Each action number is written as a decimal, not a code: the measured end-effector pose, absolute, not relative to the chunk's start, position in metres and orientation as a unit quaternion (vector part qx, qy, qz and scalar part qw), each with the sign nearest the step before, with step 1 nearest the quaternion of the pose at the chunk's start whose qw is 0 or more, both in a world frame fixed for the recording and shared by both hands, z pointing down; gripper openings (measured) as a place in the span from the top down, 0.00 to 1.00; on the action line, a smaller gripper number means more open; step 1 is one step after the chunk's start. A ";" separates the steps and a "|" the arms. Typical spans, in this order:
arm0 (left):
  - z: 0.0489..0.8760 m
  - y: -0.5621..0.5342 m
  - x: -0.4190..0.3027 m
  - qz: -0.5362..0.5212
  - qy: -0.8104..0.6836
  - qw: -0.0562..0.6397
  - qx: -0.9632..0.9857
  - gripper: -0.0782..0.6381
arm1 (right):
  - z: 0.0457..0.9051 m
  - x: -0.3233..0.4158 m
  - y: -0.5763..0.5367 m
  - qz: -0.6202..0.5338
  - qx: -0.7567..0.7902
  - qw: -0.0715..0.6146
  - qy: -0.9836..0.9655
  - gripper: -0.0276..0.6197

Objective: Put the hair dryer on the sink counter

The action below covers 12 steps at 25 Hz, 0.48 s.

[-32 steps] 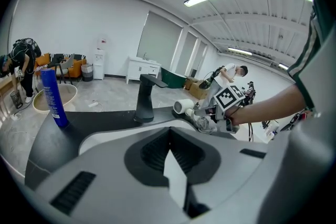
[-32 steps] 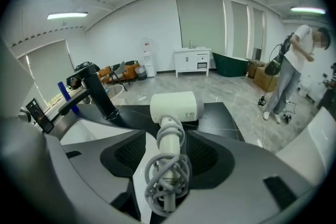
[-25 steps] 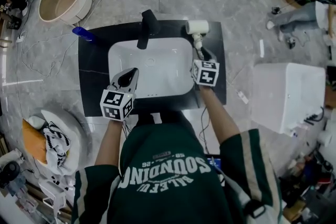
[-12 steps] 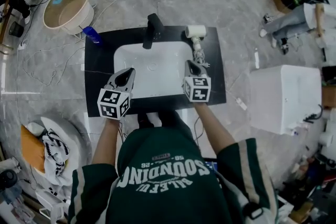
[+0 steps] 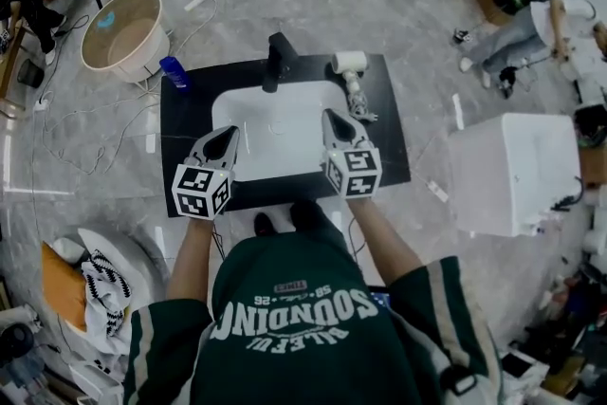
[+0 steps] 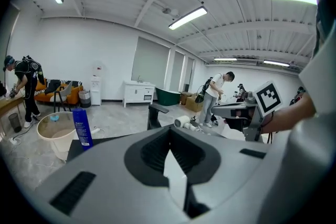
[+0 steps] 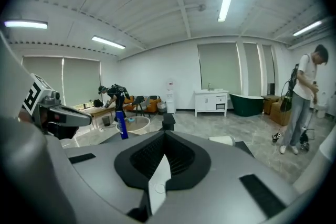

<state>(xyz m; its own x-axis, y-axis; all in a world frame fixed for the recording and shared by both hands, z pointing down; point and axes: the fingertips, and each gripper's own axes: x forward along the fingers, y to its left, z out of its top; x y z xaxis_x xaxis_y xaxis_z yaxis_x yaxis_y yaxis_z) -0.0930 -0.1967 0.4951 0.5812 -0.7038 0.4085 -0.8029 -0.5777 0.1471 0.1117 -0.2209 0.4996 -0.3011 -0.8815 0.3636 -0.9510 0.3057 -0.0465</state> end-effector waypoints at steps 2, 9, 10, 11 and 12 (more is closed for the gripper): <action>0.492 -0.195 -0.096 0.153 -0.428 0.157 0.877 0.89 | 0.496 0.104 -0.215 0.125 0.575 0.133 -0.797 0.96; 0.490 -0.187 -0.100 0.152 -0.421 0.151 0.882 0.89 | 0.492 0.092 -0.201 0.114 0.576 0.131 -0.799 0.96; 0.490 -0.186 -0.101 0.152 -0.421 0.149 0.882 0.89 | 0.492 0.092 -0.199 0.113 0.576 0.130 -0.799 0.96; 0.489 -0.186 -0.101 0.153 -0.421 0.146 0.882 0.89 | 0.493 0.091 -0.198 0.114 0.576 0.130 -0.799 0.96; 0.489 -0.185 -0.101 0.154 -0.421 0.143 0.882 0.89 | 0.493 0.091 -0.197 0.114 0.575 0.129 -0.800 0.96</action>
